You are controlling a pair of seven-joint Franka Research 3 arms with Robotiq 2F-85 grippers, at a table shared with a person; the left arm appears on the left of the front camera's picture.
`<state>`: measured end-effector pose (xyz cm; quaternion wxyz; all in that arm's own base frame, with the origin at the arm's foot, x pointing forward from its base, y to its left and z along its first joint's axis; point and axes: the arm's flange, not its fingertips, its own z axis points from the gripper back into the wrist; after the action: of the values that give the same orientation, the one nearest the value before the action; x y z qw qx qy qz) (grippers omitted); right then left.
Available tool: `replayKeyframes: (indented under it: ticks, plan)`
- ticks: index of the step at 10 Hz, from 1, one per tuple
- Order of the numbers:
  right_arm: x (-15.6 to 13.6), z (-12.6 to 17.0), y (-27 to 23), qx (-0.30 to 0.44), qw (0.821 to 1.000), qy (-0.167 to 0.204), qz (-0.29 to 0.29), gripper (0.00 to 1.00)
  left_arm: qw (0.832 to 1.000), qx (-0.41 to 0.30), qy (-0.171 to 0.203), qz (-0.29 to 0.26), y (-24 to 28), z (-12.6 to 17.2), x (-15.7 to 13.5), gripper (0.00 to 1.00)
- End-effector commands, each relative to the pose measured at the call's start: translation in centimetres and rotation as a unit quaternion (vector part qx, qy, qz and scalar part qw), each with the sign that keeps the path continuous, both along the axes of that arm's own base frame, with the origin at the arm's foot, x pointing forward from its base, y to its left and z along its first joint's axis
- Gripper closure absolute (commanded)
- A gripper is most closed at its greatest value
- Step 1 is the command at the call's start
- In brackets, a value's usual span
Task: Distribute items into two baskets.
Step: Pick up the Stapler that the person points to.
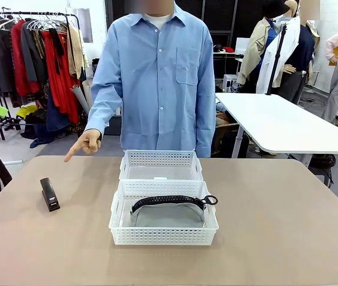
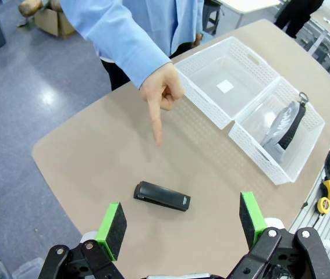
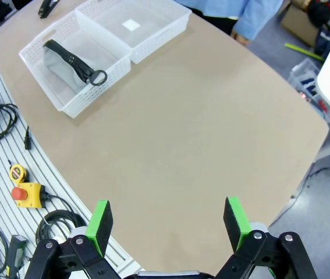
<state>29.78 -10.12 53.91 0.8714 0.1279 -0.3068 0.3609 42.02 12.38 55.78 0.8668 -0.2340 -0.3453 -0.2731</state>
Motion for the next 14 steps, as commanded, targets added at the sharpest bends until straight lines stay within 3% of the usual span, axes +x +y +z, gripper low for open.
replayKeyframes:
  ticks: [1,5,8,14]
  plan:
    - [0.0,0.0,0.2,-0.003,1.0,0.003,-0.002,0.0,1.0,-0.005,-0.003,-0.004,0.0,0.1,0.0,0.0]
    - [0.0,0.0,0.2,-0.003,1.0,0.003,-0.002,0.0,1.0,-0.002,0.003,-0.002,-0.1,0.1,0.3,0.0]
    - [0.0,0.0,0.0,0.0,1.0,0.0,0.0,0.0,1.0,0.007,0.031,0.003,-1.3,0.2,2.0,0.0]
    - [3.3,0.6,0.0,0.082,0.997,-0.013,-0.003,0.0,0.995,0.02,0.088,0.042,-3.8,0.4,5.5,0.0]
